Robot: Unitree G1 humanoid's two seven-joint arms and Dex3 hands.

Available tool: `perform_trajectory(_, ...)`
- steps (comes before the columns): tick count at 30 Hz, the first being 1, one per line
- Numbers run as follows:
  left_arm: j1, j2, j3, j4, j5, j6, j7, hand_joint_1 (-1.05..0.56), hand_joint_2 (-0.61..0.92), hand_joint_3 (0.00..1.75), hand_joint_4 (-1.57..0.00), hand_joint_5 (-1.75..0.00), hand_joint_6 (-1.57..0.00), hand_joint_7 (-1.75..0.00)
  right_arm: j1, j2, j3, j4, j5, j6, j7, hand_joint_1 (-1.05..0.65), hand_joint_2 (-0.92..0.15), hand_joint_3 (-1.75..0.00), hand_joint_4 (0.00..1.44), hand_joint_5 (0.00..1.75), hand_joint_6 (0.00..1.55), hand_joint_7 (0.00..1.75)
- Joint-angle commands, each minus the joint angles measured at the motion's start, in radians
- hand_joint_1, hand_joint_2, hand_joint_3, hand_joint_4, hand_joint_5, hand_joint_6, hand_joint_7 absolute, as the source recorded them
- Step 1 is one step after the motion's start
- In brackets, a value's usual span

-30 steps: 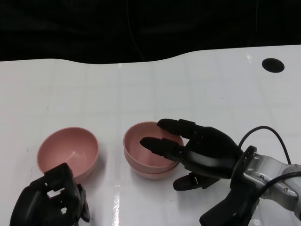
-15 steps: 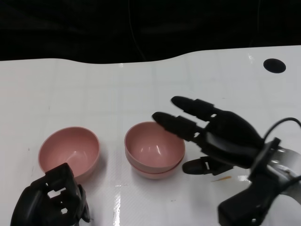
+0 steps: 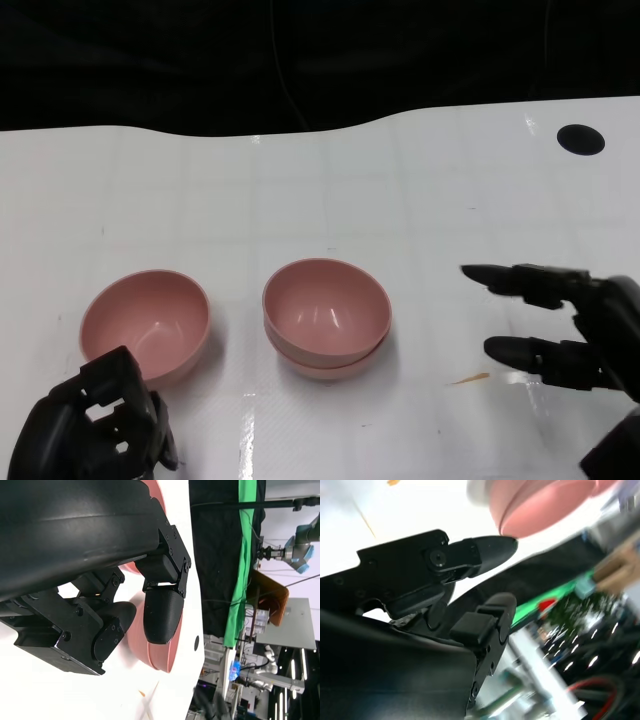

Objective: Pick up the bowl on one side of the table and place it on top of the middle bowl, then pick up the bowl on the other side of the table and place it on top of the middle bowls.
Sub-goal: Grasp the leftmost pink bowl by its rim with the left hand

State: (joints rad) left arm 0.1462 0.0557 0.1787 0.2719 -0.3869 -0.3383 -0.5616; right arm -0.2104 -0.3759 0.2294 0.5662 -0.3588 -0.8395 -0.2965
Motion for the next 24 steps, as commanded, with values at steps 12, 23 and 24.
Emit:
perform_trajectory(12,0.035,0.0,0.045,-0.03,0.052,-0.06,0.112,0.03,0.49,1.39,-0.86,-1.75,-0.78,-1.63,0.13,0.137,-0.109,0.029,0.516,0.079,0.542,-0.12,-0.89,-0.51,0.96,1.24,1.1,0.54)
perform_trajectory(23,0.098,-0.034,0.03,-0.181,0.297,-0.132,0.381,0.02,0.6,1.18,-0.66,-1.75,-0.67,-1.55,0.157,0.229,-0.192,-0.021,0.699,0.277,0.812,-0.18,-0.68,-0.95,0.83,1.75,0.65,1.69)
perform_trajectory(24,0.102,-0.034,0.028,-0.195,0.313,-0.133,0.395,0.01,0.6,1.17,-0.63,-1.74,-0.65,-1.53,0.155,0.233,-0.199,-0.021,0.705,0.283,0.827,-0.19,-0.68,-0.94,0.85,1.75,0.65,1.72)
